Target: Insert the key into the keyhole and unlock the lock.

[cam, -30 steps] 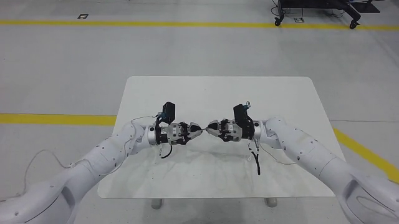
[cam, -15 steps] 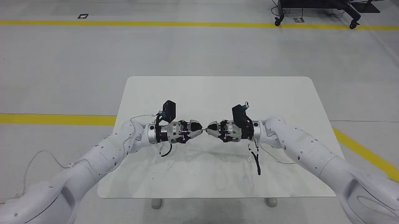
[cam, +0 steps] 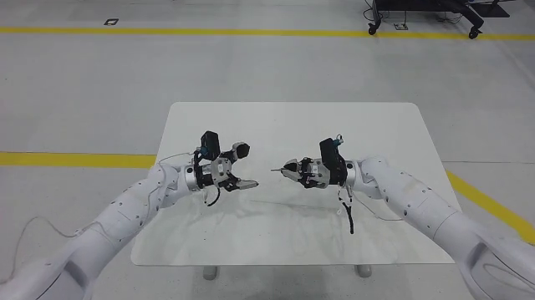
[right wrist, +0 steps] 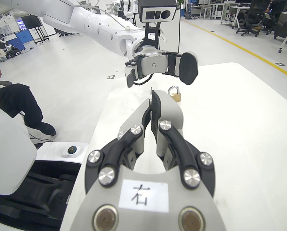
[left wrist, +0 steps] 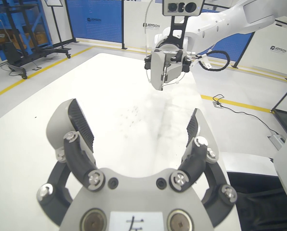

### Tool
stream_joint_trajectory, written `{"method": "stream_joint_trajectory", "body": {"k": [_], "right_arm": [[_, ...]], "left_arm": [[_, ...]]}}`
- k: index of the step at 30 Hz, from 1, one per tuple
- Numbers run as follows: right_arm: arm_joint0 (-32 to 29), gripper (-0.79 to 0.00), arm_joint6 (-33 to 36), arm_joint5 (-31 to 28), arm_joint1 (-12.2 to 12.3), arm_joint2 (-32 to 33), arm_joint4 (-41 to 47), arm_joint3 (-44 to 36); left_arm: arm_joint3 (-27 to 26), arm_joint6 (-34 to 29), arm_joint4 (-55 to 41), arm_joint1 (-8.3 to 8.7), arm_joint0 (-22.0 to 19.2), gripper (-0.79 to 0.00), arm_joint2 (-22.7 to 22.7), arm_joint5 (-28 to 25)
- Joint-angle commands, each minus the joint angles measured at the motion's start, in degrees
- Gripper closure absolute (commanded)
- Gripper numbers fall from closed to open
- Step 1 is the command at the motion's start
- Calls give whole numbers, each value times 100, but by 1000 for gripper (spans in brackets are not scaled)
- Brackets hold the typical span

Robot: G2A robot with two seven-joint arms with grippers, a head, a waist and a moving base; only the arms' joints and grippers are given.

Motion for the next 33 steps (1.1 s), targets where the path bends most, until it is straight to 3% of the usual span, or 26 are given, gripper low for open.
{"method": "stream_joint_trajectory", "body": {"k": [1, 9, 13, 18, 21, 26, 29, 33], "right_arm": [[1, 0, 2, 0, -1, -2, 2, 1], [1, 0, 2, 0, -1, -2, 2, 1], [1, 0, 2, 0, -1, -2, 2, 1], [1, 0, 2, 0, -1, -2, 2, 1], [1, 0, 2, 0, -1, -2, 2, 1], [1, 0, 2, 0, -1, -2, 2, 1], [1, 0, 2, 0, -1, -2, 2, 1], [1, 0, 2, 0, -1, -2, 2, 1]], "left_arm": [[-1, 4, -4, 0, 2, -785, 2, 1], [-14, -25, -4, -1, 23, -785, 4, 28], [-359, -344, 54, 71, 223, -785, -207, 635], [-1058, -997, 517, 560, 833, -785, -960, 1761], [-1803, -1901, 504, 969, 1526, -785, -1653, 2413], [-3358, -3376, 227, 1563, 2845, -785, -2927, 2923], [-4056, -4296, 5, 1756, 3447, -785, -3446, 3066], [-4508, -5286, -449, 1803, 3708, -785, -3641, 3148]]}}
